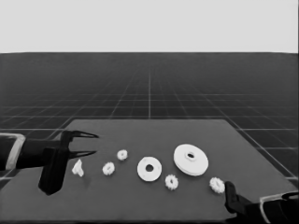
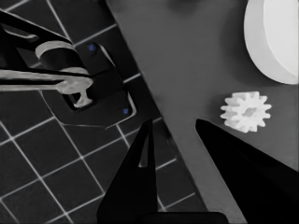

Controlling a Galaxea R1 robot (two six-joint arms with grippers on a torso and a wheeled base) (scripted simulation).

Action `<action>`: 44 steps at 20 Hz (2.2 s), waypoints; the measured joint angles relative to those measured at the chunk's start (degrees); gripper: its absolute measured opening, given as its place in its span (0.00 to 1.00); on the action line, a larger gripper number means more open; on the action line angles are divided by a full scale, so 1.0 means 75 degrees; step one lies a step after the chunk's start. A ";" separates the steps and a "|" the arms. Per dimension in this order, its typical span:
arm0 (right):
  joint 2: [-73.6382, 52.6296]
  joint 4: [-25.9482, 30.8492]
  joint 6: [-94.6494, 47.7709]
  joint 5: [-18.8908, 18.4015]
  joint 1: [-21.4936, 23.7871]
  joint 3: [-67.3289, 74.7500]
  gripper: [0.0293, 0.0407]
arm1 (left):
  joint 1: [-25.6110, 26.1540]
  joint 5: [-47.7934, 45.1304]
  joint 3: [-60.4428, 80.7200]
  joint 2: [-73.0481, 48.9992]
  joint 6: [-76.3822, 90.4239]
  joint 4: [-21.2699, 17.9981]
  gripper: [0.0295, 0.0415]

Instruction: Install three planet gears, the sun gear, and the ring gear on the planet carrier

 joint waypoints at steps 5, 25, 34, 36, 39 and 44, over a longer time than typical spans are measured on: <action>0.0011 0.0071 -0.0003 0.0019 -0.0084 0.0025 0.76 | 0.1813 0.3126 -0.0300 0.1435 -0.3714 0.3572 0.69; -0.0001 0.0003 0.0000 -0.0002 -0.0043 -0.0021 0.81 | 0.4189 0.5461 -0.7829 0.5810 -1.1057 0.0180 0.45; -0.0001 0.0003 0.0000 -0.0002 -0.0043 -0.0021 0.81 | 0.4188 0.5459 -0.7833 0.5811 -1.1056 0.0183 0.14; -0.0001 0.0003 0.0000 -0.0002 -0.0043 -0.0021 0.81 | 0.3246 0.6042 -0.6976 0.5475 -1.1421 -0.0622 0.14; -0.0001 0.0003 0.0000 -0.0002 -0.0043 -0.0021 0.81 | 0.2751 0.6235 -0.6807 0.5412 -1.1493 -0.1045 0.14; -0.0001 0.0003 0.0000 -0.0002 -0.0043 -0.0021 0.81 | 0.2646 0.6277 -0.6791 0.5406 -1.1498 -0.1150 0.14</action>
